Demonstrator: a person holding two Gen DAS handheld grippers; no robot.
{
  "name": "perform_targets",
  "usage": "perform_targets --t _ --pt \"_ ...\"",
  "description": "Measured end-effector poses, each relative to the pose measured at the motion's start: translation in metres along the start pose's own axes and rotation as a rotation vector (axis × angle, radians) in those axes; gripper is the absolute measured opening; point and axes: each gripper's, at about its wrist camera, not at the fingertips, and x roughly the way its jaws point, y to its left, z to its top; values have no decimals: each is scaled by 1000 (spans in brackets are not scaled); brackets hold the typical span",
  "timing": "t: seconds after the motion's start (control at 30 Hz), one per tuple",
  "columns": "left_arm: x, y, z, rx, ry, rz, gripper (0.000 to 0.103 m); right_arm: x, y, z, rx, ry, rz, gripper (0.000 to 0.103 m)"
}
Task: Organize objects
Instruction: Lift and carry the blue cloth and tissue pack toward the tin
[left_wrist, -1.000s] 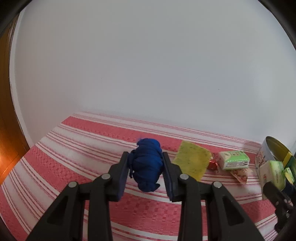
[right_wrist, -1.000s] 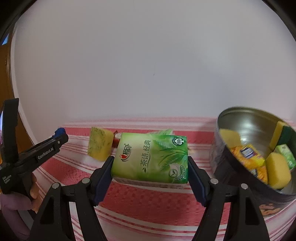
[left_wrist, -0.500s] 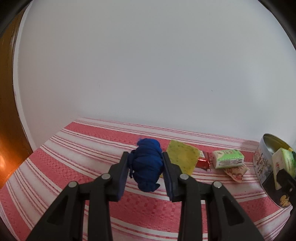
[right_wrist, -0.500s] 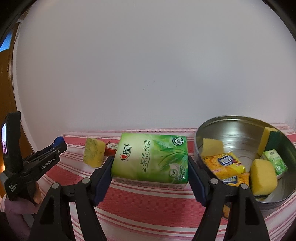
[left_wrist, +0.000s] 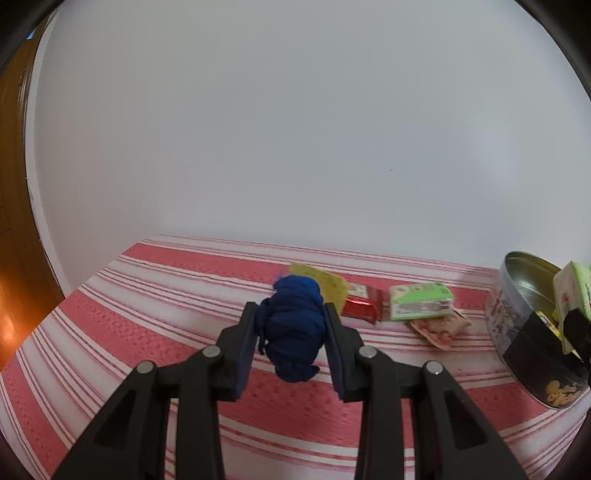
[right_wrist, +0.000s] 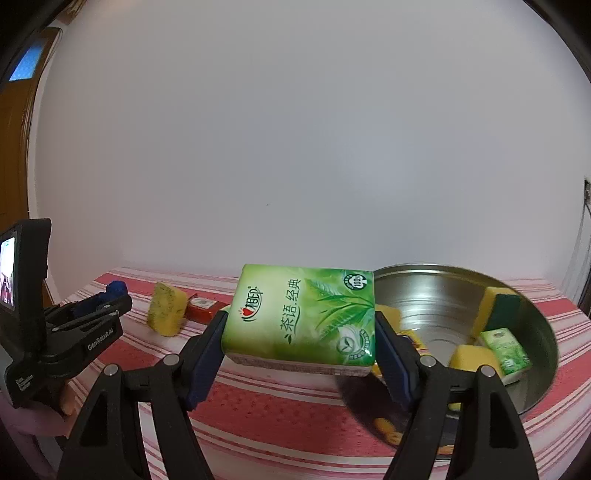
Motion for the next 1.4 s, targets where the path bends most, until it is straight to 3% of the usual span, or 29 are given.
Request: perform_targets --t 0.8,1.4 --pt "-42 -108 3 86 -40 -153 34 -23 -89 8 80 -79 -143 77" --pt "-48 -201 5 158 -35 -294 34 -11 -168 8 111 -49 -293 77"
